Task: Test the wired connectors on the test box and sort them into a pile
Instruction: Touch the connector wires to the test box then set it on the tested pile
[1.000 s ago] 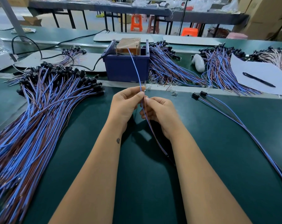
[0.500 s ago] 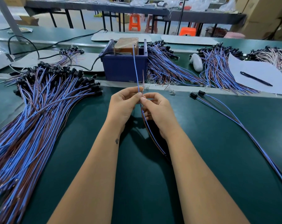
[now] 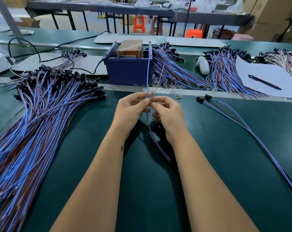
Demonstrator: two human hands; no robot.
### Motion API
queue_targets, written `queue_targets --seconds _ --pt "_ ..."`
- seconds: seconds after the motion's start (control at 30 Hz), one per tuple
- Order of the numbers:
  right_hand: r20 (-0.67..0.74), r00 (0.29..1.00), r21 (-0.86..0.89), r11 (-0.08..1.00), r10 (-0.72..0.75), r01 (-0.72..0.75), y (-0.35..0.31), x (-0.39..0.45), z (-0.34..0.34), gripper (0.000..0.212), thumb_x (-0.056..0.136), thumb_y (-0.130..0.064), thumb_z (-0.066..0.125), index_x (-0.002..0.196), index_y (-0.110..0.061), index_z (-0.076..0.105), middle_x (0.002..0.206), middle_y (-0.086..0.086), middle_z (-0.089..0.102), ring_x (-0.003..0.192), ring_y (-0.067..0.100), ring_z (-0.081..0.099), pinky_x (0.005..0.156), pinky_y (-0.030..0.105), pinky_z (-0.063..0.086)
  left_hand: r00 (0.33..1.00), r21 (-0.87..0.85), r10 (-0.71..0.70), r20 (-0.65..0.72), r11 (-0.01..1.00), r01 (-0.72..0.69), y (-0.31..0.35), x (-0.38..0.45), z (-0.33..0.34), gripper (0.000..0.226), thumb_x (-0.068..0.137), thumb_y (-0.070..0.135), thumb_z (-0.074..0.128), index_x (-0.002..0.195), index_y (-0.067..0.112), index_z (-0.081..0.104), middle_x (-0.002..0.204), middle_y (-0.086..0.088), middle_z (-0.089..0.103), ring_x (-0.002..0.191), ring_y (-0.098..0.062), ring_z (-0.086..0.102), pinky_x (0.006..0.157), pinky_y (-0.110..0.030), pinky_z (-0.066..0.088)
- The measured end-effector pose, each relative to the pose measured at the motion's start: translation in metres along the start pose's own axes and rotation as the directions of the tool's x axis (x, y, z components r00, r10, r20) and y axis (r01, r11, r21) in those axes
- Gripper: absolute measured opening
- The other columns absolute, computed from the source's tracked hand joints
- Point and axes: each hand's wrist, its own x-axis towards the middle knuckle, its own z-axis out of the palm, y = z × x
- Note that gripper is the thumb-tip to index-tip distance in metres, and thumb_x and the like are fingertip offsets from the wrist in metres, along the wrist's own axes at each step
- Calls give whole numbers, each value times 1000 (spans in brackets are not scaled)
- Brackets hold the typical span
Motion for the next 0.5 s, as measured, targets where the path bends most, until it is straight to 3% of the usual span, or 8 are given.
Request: queue_targets --seconds 0.23,0.5 --pt "-8 998 119 991 56 -54 -2 1 1 22 94 -11 54 79 -17 69 66 -8 66 55 9 50 51 19 43 997 56 74 21 996 -75 -1 -1 3 21 91 3 66 94 23 73 75 9 74 66 -3 66 66 -13 49" --pt "-22 1000 13 1000 -14 14 3 2 0 14 90 -9 66 81 -19 65 69 -6 61 52 -1 50 53 18 41 998 92 57 -12 994 -55 -3 -2 3 20 91 7 67 91 26 74 70 7 74 63 -2 65 60 -12 48"
